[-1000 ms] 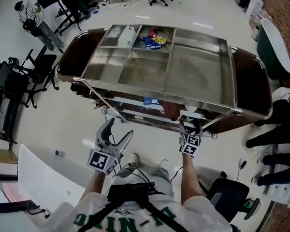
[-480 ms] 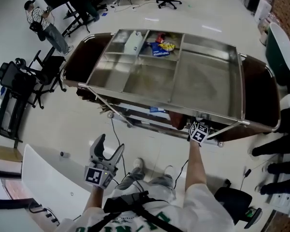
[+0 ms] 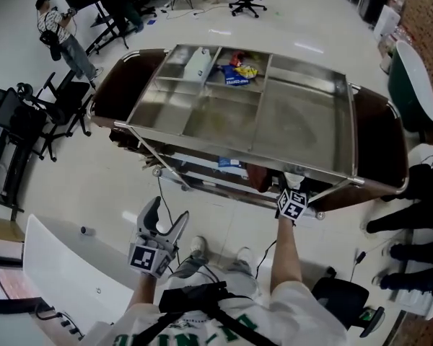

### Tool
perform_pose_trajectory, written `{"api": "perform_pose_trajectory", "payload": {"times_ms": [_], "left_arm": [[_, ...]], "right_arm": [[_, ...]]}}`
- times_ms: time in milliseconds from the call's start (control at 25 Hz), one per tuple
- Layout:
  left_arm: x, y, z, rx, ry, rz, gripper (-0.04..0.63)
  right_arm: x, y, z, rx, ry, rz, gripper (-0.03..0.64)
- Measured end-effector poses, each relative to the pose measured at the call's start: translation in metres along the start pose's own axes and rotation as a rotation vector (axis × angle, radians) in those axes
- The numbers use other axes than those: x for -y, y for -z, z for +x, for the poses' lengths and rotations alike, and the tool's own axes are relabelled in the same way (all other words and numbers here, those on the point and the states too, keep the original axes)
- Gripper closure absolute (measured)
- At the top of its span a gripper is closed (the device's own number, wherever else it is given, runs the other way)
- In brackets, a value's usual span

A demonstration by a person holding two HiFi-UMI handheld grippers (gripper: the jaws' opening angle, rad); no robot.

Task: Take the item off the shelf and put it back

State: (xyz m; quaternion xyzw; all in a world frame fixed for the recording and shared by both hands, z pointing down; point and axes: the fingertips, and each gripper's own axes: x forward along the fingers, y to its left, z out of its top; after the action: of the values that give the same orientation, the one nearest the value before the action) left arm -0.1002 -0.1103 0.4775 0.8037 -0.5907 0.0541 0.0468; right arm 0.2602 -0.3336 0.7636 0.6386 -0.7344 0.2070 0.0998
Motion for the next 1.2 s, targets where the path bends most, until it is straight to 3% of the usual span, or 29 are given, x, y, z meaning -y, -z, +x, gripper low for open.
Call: {"api": "perform_pose_trajectory", "payload": {"times_ms": [320, 480, 760, 920, 1200], "left_arm": [[0.01, -0.005, 0.019, 0.037, 0.117, -0.018, 0.25], [0.017, -0.004, 0.027, 0.053, 0.176, -0.025, 0.25], [0.019, 0.002, 0.036, 0.09, 0.246, 0.012, 0.25], [0.019, -0.015, 0.035, 0.118, 0.241, 0.031, 0.25], [0.017, -0.046, 0.025, 0.174, 0.202, 0.085, 0.25]], "right_arm": [[-0.007, 0.02, -0.103, 0.03, 0.004, -0.003, 0.202], [-0.02, 0.009, -0.158, 0.059, -0.008, -0.004, 0.202], [-0.073, -0.058, -0.246, 0.148, -0.053, -0.015, 0.202], [-0.114, -0.107, -0.283, 0.244, -0.112, 0.001, 0.202], [-0.155, -0.18, -0.321, 0.379, -0.151, -0.083, 0.202]]}}
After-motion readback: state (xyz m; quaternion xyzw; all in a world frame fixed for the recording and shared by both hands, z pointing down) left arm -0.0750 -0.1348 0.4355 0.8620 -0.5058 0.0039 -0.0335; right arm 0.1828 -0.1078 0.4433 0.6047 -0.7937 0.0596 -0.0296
